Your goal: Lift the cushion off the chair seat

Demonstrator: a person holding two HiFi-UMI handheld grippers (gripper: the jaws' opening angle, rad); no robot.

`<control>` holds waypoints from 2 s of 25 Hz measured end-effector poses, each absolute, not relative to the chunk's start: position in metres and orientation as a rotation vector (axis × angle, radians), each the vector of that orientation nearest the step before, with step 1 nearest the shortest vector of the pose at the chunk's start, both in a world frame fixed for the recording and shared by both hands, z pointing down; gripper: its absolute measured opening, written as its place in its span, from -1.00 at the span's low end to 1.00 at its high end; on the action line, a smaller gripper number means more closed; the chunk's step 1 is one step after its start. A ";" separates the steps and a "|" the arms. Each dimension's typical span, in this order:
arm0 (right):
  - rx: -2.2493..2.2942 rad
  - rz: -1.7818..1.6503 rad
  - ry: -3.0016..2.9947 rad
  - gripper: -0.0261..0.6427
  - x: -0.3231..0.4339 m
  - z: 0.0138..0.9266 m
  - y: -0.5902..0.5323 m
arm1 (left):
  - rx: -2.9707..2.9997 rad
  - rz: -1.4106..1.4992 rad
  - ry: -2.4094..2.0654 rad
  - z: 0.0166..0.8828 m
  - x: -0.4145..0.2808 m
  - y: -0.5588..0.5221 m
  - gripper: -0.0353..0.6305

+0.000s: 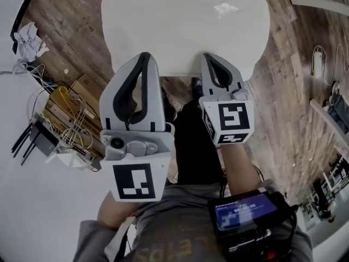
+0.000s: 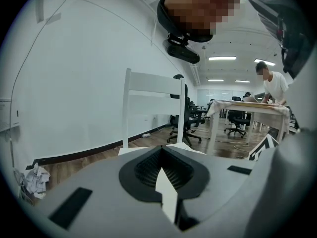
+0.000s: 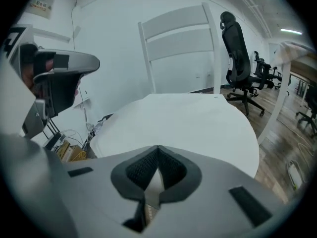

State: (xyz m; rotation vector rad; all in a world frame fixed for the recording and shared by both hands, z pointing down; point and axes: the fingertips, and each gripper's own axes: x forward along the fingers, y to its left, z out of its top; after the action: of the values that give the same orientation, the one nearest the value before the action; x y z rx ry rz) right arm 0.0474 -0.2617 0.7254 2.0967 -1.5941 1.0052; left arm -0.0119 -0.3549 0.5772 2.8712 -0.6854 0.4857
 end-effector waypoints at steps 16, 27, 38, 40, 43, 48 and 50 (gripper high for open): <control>2.051 1.068 -1.537 -0.90 0.031 0.739 -0.220 | 2.830 0.534 -0.650 0.572 -0.029 -0.337 -0.88; 2.131 1.080 -1.536 -0.90 0.018 0.723 -0.209 | 2.852 0.554 -0.608 0.564 -0.039 -0.329 -0.88; 2.389 1.666 -1.628 -0.63 -0.049 0.719 -0.179 | 2.831 0.666 -0.479 0.564 -0.046 -0.297 -0.88; 2.485 1.813 -1.612 -0.45 -0.049 0.724 -0.178 | 2.830 0.686 -0.475 0.570 -0.047 -0.297 -0.88; 2.608 1.917 -1.588 -0.29 -0.041 0.733 -0.180 | 2.831 0.698 -0.485 0.579 -0.048 -0.302 -0.88; 2.762 2.012 -1.593 -0.17 -0.022 0.742 -0.191 | 2.846 0.709 -0.506 0.588 -0.045 -0.316 -0.88; 2.823 2.037 -1.603 -0.17 -0.014 0.745 -0.197 | 2.847 0.716 -0.512 0.592 -0.043 -0.321 -0.88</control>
State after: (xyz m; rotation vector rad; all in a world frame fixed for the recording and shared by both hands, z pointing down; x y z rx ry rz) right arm -0.0140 -0.1966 0.7451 2.8226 -1.6027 2.0371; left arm -0.0426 -0.3206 0.5916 2.8466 -0.5121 0.7157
